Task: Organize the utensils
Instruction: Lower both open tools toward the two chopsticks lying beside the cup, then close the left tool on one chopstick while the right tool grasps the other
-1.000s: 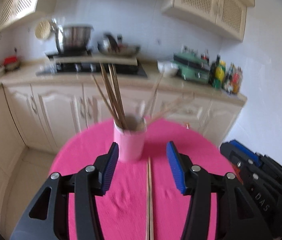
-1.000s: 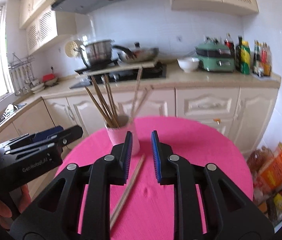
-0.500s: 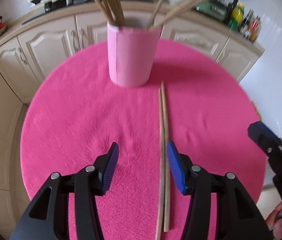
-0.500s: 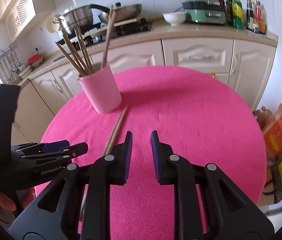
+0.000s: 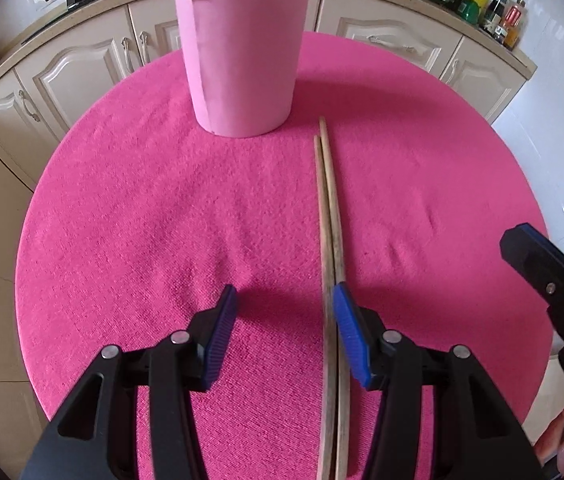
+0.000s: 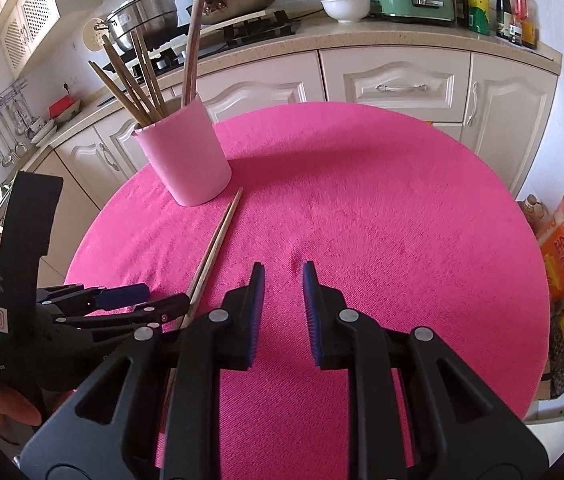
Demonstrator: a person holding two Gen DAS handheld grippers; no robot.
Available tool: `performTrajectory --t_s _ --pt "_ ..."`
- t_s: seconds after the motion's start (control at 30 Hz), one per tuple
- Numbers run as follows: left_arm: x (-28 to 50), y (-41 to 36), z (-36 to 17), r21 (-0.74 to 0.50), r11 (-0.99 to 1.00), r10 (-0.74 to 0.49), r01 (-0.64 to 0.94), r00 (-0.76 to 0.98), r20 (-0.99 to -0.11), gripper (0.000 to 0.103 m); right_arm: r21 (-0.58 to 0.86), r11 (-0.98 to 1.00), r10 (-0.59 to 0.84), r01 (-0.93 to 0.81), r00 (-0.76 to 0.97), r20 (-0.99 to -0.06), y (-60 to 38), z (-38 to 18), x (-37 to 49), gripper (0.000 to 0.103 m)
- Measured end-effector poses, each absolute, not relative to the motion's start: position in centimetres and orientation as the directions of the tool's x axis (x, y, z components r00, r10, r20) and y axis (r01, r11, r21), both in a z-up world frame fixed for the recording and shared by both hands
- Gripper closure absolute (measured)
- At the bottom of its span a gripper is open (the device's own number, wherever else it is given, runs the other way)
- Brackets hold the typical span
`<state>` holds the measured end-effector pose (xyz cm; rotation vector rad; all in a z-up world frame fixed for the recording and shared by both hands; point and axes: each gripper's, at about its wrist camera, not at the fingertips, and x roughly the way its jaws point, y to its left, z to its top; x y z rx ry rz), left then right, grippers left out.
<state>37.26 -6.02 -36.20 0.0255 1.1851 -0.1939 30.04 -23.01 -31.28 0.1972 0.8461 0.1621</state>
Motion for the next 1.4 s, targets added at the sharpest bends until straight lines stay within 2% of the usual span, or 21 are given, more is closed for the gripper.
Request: performTrajectory --t_s 0.3,0.8,0.93,1.03,1.13,1.17,1.2,1.23,1.4 --pt "38.2 -6.4 -36.2 -0.068 0.979 -0.130 0.194 0.330 -0.935 0.052 0.242 0.969 0.221 -0.056 0.637 -0.739 -23.1 -31.7 30.4 0.083" --pt "42.2 -9.3 -36.3 0.021 0.988 -0.017 0.151 0.247 -0.969 0.047 0.237 0.971 0.213 -0.042 0.603 -0.769 -22.5 -32.6 30.9 0.083" --pt "42.7 -11.1 -36.8 0.103 0.976 0.055 0.189 0.242 -0.969 0.046 0.234 0.971 0.210 -0.037 0.593 -0.778 -22.4 -32.8 31.1 0.083" --pt "42.7 -11.4 -36.8 0.082 0.979 0.032 0.189 0.256 -0.966 0.048 0.233 0.972 0.209 -0.037 0.588 -0.781 -22.4 -32.8 31.2 0.083" --pt "42.2 -10.6 -36.6 0.019 0.981 -0.033 0.191 0.262 -0.964 0.066 0.233 0.972 0.208 -0.034 0.585 -0.784 -22.4 -32.9 31.4 0.083" --pt "42.2 -10.5 -36.4 0.010 0.981 -0.044 0.195 0.272 -0.961 0.076 0.232 0.972 0.209 -0.035 0.582 -0.786 -22.3 -32.9 31.4 0.083" --pt "42.0 -10.2 -36.3 0.001 0.980 -0.055 0.197 0.276 -0.959 0.081 0.232 0.972 0.209 -0.035 0.580 -0.788 -22.2 -33.0 31.5 0.083" --pt "41.8 -9.8 -36.3 -0.008 0.981 -0.064 0.193 0.281 -0.958 0.093 0.232 0.972 0.210 -0.036 0.578 -0.789 -22.2 -33.0 31.6 0.083" --pt "40.8 -6.4 -35.8 -0.121 0.981 -0.160 0.153 0.281 -0.946 0.096 0.231 0.972 0.215 -0.045 0.565 -0.796 -21.7 -33.2 31.9 0.083"
